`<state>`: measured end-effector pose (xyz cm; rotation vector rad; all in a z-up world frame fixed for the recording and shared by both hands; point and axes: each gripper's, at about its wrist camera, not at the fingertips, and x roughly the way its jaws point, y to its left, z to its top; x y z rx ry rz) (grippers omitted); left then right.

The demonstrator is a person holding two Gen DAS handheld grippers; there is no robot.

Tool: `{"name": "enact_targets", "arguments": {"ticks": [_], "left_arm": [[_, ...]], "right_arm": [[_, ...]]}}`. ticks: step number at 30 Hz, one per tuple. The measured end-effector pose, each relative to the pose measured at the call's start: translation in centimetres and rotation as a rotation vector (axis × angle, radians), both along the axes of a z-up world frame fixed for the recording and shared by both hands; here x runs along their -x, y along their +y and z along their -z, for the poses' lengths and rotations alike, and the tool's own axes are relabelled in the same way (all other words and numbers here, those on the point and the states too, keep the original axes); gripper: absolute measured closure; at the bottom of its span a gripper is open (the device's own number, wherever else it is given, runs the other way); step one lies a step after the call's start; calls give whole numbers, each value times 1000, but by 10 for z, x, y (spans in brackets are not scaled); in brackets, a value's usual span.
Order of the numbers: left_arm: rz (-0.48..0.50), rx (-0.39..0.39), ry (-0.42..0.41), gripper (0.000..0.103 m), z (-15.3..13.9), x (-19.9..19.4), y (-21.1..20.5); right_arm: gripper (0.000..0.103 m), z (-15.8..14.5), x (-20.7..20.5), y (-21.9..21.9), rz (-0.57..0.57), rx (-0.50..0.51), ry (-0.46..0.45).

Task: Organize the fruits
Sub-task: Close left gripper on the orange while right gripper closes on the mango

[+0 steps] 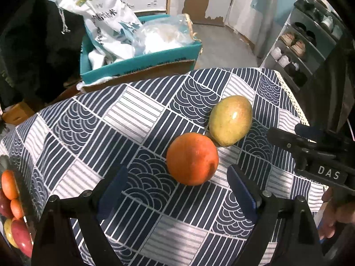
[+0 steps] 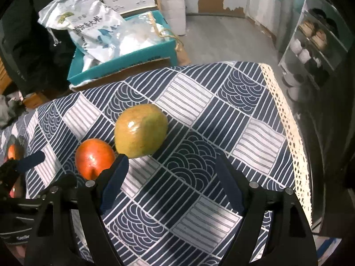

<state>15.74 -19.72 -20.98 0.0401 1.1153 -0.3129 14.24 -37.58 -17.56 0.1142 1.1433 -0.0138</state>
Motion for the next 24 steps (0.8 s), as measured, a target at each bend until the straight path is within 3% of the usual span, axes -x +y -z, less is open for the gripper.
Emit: {"name": "enact_targets", "arguments": {"ticks": [16,24], "left_arm": [[-21,56,114,11,49,-22,-15],[9,99,123,33,56,-28,-18]], "right_arm": [[22,16,-8,-13,47,-28,33],[22,19,-11,-9,42,-41,38]]}}
